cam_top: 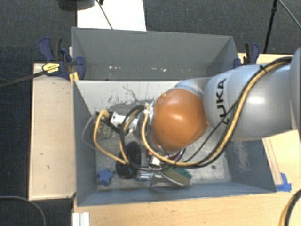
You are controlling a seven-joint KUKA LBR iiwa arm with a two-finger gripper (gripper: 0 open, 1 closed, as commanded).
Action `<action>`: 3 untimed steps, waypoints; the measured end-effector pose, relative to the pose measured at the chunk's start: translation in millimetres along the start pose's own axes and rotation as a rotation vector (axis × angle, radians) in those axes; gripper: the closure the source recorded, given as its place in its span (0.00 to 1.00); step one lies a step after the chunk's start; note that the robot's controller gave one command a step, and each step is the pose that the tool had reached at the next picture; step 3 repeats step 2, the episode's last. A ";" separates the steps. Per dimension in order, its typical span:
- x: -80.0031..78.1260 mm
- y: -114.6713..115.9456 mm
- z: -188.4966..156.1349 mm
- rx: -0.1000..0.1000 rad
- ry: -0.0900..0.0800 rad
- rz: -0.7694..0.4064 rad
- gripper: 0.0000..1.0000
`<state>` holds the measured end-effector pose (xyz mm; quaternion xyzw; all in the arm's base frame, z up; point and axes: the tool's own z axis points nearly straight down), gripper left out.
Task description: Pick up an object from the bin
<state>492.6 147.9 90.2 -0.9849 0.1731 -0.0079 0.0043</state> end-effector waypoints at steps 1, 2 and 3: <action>41.4 23.2 5.8 0.019 -0.002 0.040 0.00; 66.4 31.1 14.1 0.005 -0.001 0.064 0.00; 66.4 31.1 14.1 0.005 -0.001 0.064 0.00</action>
Offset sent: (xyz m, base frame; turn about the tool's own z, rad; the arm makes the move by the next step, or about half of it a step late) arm 0.0252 -0.0475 -0.0184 0.0412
